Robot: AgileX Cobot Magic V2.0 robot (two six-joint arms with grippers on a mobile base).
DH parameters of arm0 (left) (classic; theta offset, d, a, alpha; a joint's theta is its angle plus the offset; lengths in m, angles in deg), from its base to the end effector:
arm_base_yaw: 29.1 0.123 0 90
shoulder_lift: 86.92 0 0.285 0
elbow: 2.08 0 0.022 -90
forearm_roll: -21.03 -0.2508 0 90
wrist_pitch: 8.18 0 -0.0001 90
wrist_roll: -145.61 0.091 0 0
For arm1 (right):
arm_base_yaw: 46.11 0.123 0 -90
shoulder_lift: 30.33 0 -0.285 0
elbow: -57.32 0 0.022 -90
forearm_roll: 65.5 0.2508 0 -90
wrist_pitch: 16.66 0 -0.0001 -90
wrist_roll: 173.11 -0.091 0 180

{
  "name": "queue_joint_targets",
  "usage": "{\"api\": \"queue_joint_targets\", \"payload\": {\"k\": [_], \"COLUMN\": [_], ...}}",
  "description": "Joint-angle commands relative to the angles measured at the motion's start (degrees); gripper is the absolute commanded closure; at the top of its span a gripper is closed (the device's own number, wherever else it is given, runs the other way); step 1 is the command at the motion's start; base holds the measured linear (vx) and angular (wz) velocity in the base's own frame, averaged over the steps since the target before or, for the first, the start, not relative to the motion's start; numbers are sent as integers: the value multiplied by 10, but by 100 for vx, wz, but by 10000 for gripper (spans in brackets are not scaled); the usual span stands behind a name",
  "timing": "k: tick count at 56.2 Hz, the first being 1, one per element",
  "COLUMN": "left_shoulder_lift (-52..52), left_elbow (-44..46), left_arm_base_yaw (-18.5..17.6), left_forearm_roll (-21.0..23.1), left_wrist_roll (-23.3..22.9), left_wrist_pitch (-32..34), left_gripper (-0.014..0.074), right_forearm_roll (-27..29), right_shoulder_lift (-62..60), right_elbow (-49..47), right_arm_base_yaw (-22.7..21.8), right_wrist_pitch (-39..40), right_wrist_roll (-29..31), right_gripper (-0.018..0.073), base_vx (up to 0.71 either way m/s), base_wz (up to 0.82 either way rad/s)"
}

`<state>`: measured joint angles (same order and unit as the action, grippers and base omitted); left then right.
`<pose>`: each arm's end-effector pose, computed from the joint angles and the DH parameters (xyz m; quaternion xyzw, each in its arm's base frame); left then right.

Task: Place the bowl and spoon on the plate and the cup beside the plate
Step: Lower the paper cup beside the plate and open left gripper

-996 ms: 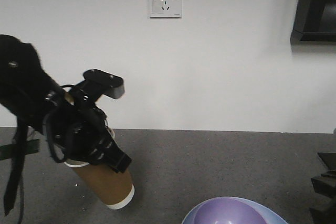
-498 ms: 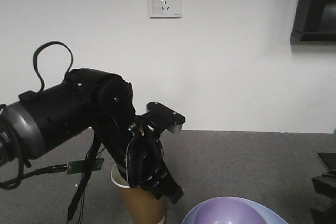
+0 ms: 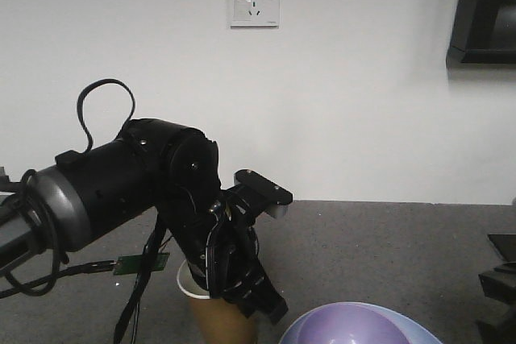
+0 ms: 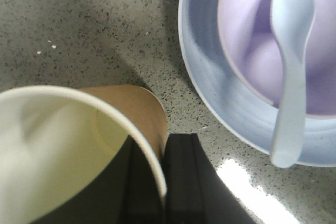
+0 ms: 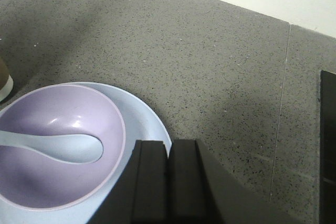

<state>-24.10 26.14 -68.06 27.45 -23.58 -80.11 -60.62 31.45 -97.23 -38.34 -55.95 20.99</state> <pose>0.3129 -0.2655 0.3176 0.4068 0.8967 -0.0940 0.1473 0.1854 0.0302 0.3542 -0.1523 0.8793 0.0140 0.4510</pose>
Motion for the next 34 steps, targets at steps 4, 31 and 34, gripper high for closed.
{"api": "queue_joint_targets", "payload": {"k": [4,31,34], "left_shoulder_lift": [29,32,32], "left_elbow": [18,18,18], "left_arm_base_yaw": [-2,-3,-3], "left_forearm_roll": [6,6,6], "left_wrist_roll": [-5,-4,-3], "left_wrist_pitch": [12,8,9], "left_gripper": [509,71,56], "right_forearm_roll": [-3,-3,-3], "right_shoulder_lift": [-7,-7,-7], "right_elbow": [-16,-16,-16], "right_arm_base_yaw": [-2,-2,-2], "right_wrist_pitch": [39,37,37], "right_wrist_roll": [4,4,4], "right_gripper": [568,568,568], "base_vx": [0,0,0], "base_wz": [0,0,0]}}
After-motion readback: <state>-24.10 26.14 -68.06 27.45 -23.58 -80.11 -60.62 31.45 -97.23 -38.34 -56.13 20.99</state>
